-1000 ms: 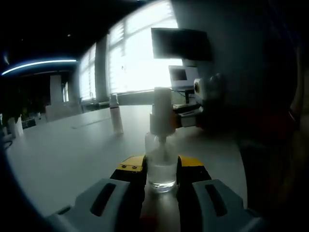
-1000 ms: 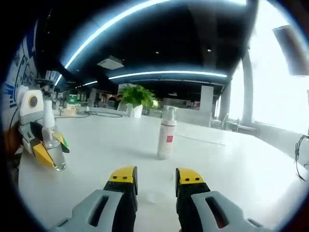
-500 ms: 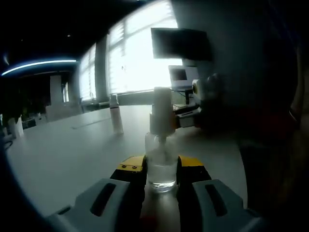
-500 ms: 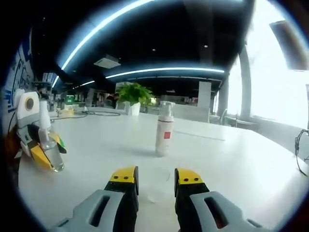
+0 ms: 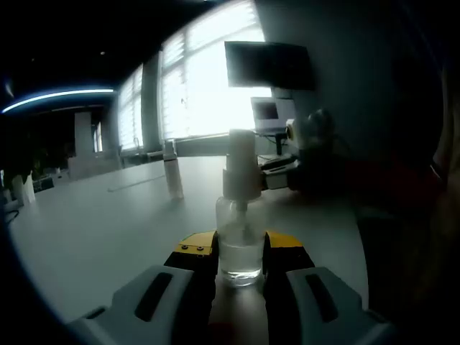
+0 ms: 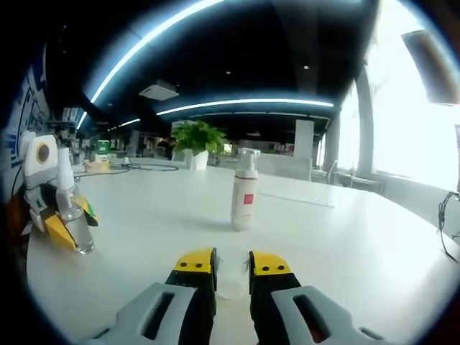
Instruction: Clamp pump bottle remove cover press pump head put on cover
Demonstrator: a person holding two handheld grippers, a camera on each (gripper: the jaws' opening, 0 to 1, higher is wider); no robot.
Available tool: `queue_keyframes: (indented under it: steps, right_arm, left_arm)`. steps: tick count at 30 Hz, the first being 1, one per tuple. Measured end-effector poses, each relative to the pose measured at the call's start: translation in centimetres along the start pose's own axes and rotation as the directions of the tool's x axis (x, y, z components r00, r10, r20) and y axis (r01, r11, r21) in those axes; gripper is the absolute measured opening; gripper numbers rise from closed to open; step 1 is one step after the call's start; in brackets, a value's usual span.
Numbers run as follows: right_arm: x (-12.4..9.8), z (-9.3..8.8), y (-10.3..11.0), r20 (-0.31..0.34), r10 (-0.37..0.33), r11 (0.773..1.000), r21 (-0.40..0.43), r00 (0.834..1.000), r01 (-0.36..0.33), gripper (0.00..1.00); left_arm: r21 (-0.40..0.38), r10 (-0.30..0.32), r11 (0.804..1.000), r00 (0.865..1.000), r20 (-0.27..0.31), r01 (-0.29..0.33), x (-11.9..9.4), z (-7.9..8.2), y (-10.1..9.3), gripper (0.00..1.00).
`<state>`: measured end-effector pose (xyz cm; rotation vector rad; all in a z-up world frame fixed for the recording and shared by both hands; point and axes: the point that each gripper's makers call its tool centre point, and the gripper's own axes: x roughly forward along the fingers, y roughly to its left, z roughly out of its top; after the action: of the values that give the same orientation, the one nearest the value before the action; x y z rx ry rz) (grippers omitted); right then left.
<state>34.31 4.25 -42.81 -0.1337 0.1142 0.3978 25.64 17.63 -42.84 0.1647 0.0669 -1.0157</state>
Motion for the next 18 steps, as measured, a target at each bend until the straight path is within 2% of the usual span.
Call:
queue_keyframes:
  steps: [14,18]
  right_arm:
    - [-0.05,0.07,0.00,0.004,-0.004,1.000,-0.014,1.000,0.004,0.12]
    - [-0.30,0.52,0.16,0.029,0.010,1.000,0.001,1.000,-0.010,0.12]
  left_arm:
    - [0.000,-0.001,1.000,1.000,0.000,0.001,0.02,0.04,-0.14,0.15]
    - [0.000,-0.001,1.000,1.000,0.000,0.001,0.02,0.01,-0.08,0.15]
